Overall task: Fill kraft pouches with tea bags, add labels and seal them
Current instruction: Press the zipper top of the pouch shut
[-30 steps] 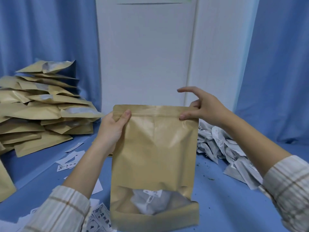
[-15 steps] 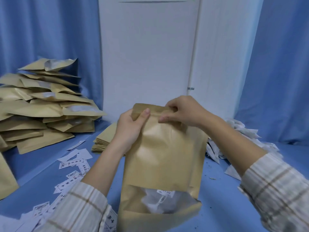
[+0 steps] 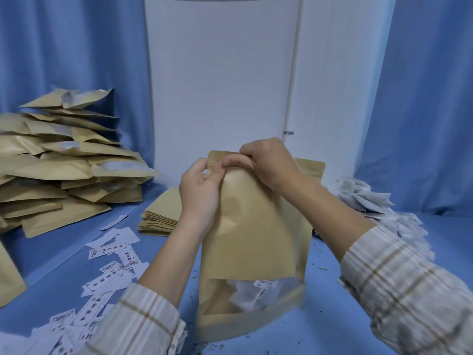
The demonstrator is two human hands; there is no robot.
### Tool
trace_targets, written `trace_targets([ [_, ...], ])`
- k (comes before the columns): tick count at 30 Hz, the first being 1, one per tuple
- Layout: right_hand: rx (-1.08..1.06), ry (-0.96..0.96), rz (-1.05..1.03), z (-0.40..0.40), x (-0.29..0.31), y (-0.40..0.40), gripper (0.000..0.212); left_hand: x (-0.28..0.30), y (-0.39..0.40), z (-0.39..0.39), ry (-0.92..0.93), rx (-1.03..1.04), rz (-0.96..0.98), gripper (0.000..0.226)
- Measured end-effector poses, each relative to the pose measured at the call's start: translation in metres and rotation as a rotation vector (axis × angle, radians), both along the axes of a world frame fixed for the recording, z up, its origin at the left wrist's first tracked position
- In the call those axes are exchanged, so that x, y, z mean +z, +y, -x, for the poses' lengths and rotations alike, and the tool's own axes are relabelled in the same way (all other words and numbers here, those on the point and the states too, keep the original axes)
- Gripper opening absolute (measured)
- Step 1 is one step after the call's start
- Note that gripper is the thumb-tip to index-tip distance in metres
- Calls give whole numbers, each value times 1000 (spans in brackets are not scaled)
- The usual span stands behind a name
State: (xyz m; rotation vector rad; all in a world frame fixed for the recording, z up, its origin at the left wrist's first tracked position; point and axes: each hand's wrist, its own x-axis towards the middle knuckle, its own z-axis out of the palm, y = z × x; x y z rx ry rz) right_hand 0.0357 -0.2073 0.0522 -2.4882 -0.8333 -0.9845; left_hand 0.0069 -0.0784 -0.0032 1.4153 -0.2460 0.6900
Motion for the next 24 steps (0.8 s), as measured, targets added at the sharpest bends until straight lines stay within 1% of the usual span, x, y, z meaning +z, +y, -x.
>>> trace_targets([
  [2, -16, -51, -9, 1, -2, -2, 55, -1, 0, -2, 9, -10, -7, 37],
  [4, -133, -97, 50, 3, -1, 1, 54, -2, -4, -3, 33, -18, -28, 33],
  [5, -206, -130, 70, 4, -1, 5, 58, -3, -6, -3, 44, -25, -28, 34],
  [6, -304, -211, 88, 6, -3, 9, 62, -3, -9, -3, 47, -24, -25, 36],
  [7, -415, -361, 90, 7, -5, 13, 64, -3, -12, -3, 44, -4, -33, 37],
  [8, -491, -471, 58, 8, -9, 18, 64, -4, -15, -3, 40, 31, -59, 39],
  [9, -523, -569, 9, 9, -12, 21, 64, -4, -17, -2, 31, 67, -97, 39],
  [10, -532, -600, -31, 8, -14, 23, 62, -5, -17, -2, 15, 99, -139, 39],
  [13, -430, -597, 11, 3, -12, 20, 61, -7, -13, -1, -39, 189, -231, 37],
  [15, -374, -455, 50, 4, -7, 12, 60, -8, -7, 0, -71, 225, -243, 37],
  [16, -398, -440, 58, 7, -6, 8, 59, -8, -5, 1, -94, 225, -242, 36],
  [19, -466, -541, -28, 8, -7, 5, 58, -8, -5, 4, -140, 212, -270, 34],
  [21, -390, -538, 19, 3, -5, 3, 59, -8, -5, 6, -147, 216, -250, 34],
  [23, -388, -390, 56, 1, -4, -7, 61, -8, 2, 6, -166, 209, -204, 34],
  [24, -425, -400, 63, 4, -3, -13, 62, -8, 5, 6, -176, 196, -191, 34],
])
